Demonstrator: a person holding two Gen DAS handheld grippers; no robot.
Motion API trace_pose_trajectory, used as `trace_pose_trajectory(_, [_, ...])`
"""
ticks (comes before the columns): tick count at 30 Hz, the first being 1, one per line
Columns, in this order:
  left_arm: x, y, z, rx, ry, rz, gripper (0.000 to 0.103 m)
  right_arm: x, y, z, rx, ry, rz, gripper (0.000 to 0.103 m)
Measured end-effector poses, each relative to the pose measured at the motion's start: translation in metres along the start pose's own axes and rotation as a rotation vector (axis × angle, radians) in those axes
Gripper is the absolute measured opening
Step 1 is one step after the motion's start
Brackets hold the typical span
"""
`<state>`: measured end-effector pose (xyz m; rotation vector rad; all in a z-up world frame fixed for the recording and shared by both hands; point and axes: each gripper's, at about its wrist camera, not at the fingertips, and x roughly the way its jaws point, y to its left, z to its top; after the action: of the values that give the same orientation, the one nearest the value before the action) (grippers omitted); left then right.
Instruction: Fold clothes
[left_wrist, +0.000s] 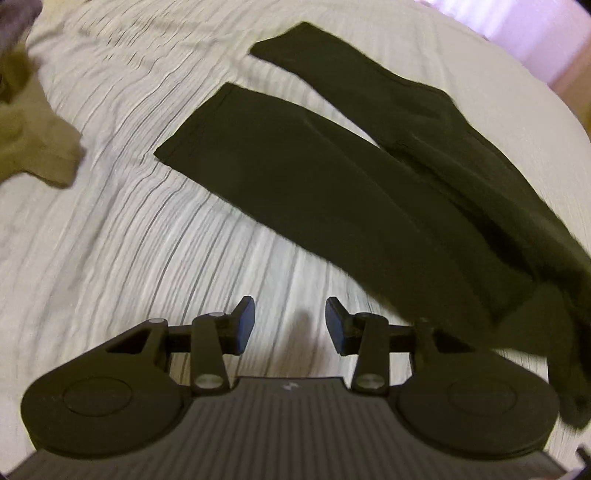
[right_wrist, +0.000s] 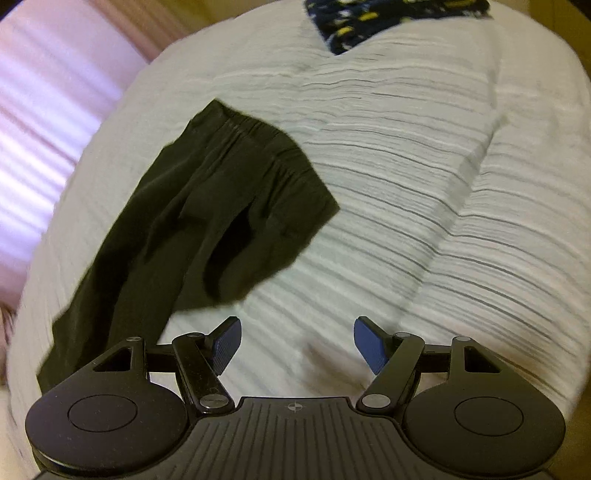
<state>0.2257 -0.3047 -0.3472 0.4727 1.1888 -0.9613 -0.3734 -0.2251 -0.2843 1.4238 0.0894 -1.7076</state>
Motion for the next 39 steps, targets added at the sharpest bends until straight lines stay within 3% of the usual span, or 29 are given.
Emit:
trace_pose_trajectory(4, [0.027,0.011,0.018,-0.093,-0.060,0.002,0.043,0.033,-0.008,0.009,0.032,-0.030,0.054,0.071])
trace_pose_trajectory(9, [0.061,0.026,0.039,-0.222,-0.107,0.010,0.044,0.059,-0.004,0.013,-0.034,-0.105,0.093,0.071])
trace_pose_trajectory(14, [0.090,0.023,0.056,-0.234,-0.114,0.038,0.044,0.071,0.004,0.023,-0.083,-0.167,0.122,0.069])
trace_pose_trajectory(15, [0.092,0.021,0.058,-0.231,-0.117,0.046,0.036,0.072,0.005,0.026,-0.076,-0.175,0.125,0.061])
trace_pose_trajectory(16, [0.091,0.020,0.058,-0.229,-0.128,0.051,0.027,0.072,0.005,0.031,-0.078,-0.179,0.121,0.040])
trace_pose_trajectory(17, [0.088,0.020,0.058,-0.225,-0.138,0.054,0.011,0.072,0.006,0.035,-0.084,-0.183,0.115,0.033])
trace_pose_trajectory(18, [0.086,0.021,0.058,-0.221,-0.148,0.057,0.011,0.071,0.005,0.040,-0.091,-0.181,0.121,0.030])
trace_pose_trajectory(19, [0.077,0.021,0.058,-0.218,-0.157,0.059,0.010,0.068,0.008,0.044,-0.108,-0.179,0.133,0.024])
trace_pose_trajectory(22, [0.033,0.024,0.052,-0.212,-0.182,0.061,0.008,0.054,0.017,0.054,-0.187,-0.170,0.174,0.019])
trace_pose_trajectory(30, [-0.085,0.032,0.038,-0.196,-0.248,0.065,0.008,-0.030,0.020,0.116,-0.352,-0.122,0.303,0.015])
trace_pose_trajectory(34, [-0.102,0.025,0.040,-0.111,-0.180,0.235,0.016,-0.066,0.016,0.149,-0.472,-0.045,0.317,0.015])
trace_pose_trajectory(36, [-0.108,0.021,0.042,-0.062,-0.138,0.333,0.041,-0.062,0.010,0.157,-0.493,0.061,0.284,0.015])
trace_pose_trajectory(37, [-0.105,0.020,0.040,-0.044,-0.114,0.391,0.041,-0.051,0.005,0.158,-0.503,0.138,0.248,0.019])
trace_pose_trajectory(39, [-0.086,0.023,0.025,-0.030,-0.056,0.496,0.041,-0.033,-0.007,0.154,-0.492,0.225,0.160,0.039])
